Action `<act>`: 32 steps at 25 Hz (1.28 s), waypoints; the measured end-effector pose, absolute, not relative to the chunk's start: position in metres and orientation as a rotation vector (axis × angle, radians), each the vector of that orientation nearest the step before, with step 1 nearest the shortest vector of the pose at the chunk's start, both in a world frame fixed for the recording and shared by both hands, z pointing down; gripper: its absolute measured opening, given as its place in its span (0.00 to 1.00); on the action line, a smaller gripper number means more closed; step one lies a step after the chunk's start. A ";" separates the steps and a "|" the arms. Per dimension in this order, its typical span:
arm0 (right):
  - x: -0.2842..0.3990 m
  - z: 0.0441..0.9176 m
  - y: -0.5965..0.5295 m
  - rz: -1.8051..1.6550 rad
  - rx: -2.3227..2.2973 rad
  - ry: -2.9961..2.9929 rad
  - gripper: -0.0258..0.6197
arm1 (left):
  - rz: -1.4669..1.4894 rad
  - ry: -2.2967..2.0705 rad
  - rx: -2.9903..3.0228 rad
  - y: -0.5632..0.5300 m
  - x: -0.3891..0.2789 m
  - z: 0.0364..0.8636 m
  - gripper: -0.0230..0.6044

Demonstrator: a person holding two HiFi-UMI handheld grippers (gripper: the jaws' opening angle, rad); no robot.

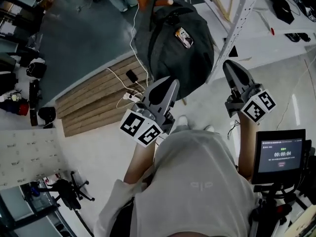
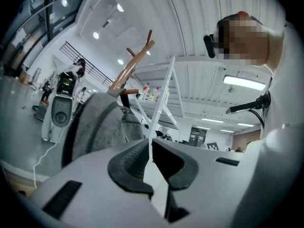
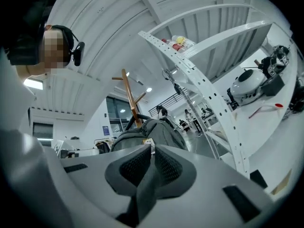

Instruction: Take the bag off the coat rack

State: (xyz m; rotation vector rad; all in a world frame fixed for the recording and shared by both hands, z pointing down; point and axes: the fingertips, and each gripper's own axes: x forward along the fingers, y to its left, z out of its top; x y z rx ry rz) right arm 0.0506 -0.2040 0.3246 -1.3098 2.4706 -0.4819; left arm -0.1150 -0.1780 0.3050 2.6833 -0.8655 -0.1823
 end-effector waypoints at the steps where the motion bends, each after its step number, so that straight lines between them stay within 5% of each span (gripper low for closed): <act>1: 0.046 0.325 -0.216 -0.478 -1.288 2.486 0.06 | -0.183 -0.934 2.677 -0.184 -0.125 0.307 0.05; 8: 0.036 0.321 -0.293 -0.401 -1.247 2.554 0.07 | -0.118 -1.354 2.606 -0.222 -0.176 0.323 0.18; 19: 0.014 0.319 -0.315 -0.293 -1.298 2.660 0.36 | -0.051 -1.487 2.565 -0.221 -0.194 0.337 0.34; 32: -0.008 0.357 -0.316 -0.308 -1.296 2.764 0.36 | -0.053 -1.522 2.512 -0.226 -0.183 0.363 0.43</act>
